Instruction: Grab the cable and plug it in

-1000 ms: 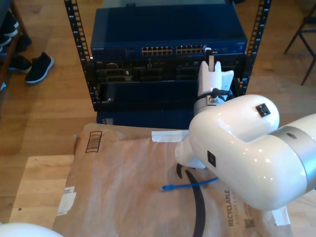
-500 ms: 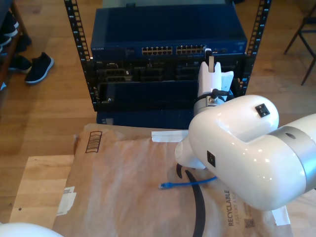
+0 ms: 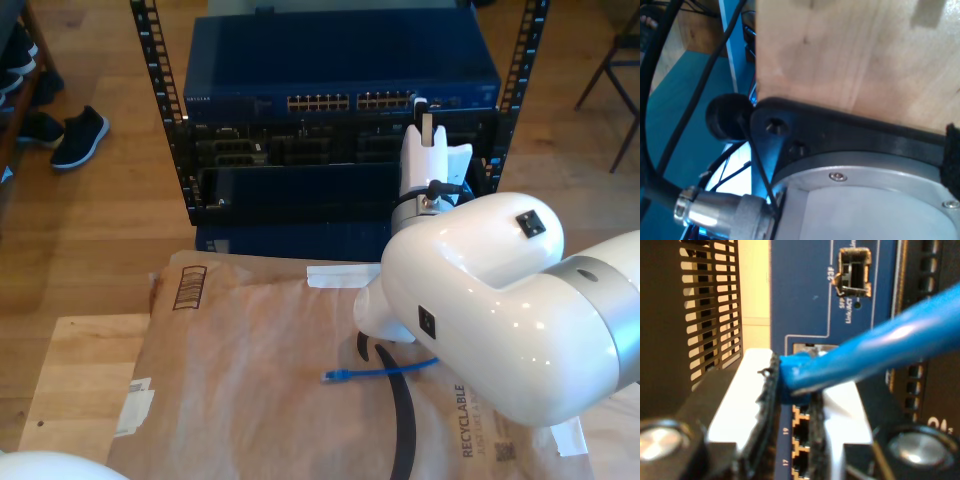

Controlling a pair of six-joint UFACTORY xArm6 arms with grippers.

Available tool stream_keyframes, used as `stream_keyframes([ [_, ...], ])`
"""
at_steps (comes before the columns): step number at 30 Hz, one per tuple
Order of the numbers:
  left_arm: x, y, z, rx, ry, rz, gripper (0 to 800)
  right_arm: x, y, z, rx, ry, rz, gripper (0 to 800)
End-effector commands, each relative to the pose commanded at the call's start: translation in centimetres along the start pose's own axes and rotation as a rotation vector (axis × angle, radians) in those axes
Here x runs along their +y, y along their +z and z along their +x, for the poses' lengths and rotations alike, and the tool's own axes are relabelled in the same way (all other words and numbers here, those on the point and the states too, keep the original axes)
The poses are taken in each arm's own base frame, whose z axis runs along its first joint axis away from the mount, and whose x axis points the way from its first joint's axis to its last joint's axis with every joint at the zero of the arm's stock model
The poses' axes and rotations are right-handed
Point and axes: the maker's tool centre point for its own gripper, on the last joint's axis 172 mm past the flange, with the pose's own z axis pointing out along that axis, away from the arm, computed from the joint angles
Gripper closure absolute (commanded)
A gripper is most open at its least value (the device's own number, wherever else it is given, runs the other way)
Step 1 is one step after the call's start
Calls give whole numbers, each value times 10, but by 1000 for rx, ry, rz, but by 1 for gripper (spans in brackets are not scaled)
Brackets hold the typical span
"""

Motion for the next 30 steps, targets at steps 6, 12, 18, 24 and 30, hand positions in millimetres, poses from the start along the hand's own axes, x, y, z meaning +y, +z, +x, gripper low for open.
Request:
stream_keyframes([
  [6, 0, 0, 0, 0, 0, 0, 1, -1, 1, 0, 0, 2, 3, 800],
  [12, 0, 0, 0, 0, 0, 0, 2, -2, 1, 0, 0, 2, 4, 800],
  [18, 0, 0, 0, 0, 0, 0, 2, -1, 0, -1, -1, 2, 3, 800],
  [24, 0, 0, 0, 0, 0, 0, 1, 0, 1, -2, -1, 2, 3, 800],
  [30, 0, 0, 0, 0, 0, 0, 2, -3, 3, -6, -11, 4, 13, 800],
])
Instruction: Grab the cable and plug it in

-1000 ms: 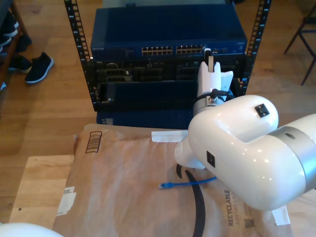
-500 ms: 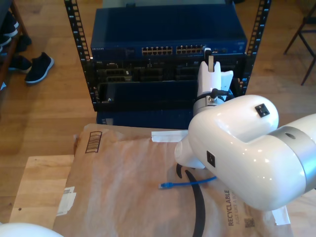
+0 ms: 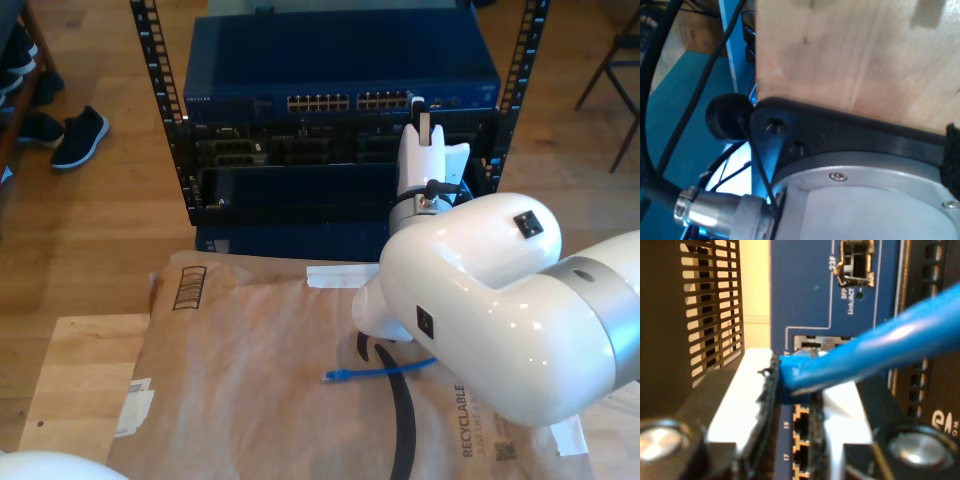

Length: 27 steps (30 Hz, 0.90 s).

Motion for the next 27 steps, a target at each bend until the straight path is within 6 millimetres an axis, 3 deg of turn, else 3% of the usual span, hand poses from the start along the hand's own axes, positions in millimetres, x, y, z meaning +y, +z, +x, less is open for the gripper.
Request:
stream_keyframes([
  [15, 0, 0, 0, 0, 0, 0, 2, 6, -2, 3, 1, -6, -9, 800],
  [27, 0, 0, 0, 0, 0, 0, 2, 0, -2, 4, 7, -2, 10, 800],
])
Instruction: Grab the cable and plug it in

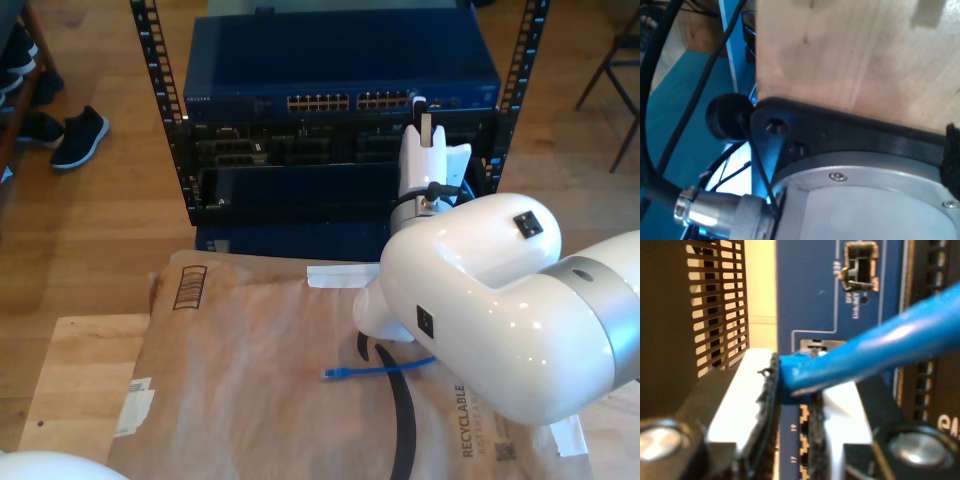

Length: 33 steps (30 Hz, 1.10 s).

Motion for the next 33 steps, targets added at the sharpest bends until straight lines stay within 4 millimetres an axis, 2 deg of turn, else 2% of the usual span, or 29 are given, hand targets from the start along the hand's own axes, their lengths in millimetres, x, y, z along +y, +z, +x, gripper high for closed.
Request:
stream_keyframes([
  [33, 0, 0, 0, 0, 0, 0, 2, 7, 5, 0, 5, 1, 3, 800],
])
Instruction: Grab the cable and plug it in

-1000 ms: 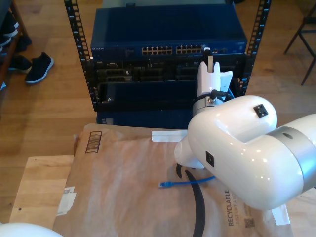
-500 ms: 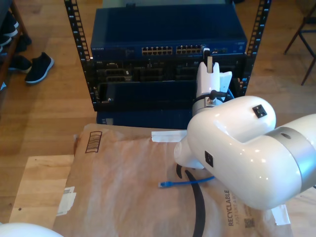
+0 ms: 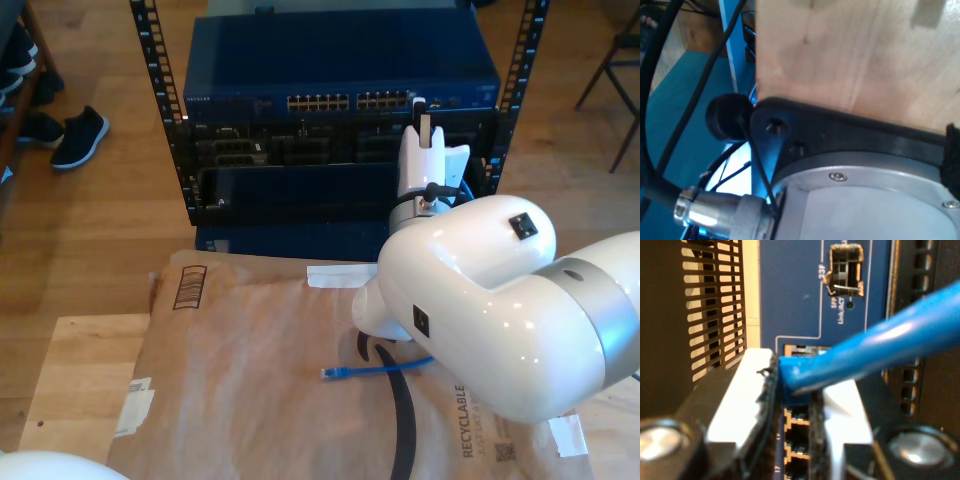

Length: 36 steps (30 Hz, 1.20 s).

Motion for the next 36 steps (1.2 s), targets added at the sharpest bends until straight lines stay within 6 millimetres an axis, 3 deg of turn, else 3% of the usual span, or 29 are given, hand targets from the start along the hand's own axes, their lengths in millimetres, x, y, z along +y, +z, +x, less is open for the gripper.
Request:
stream_keyframes([
  [36, 0, 0, 0, 0, 0, 0, 2, -3, 1, 4, 8, 3, 2, 800],
])
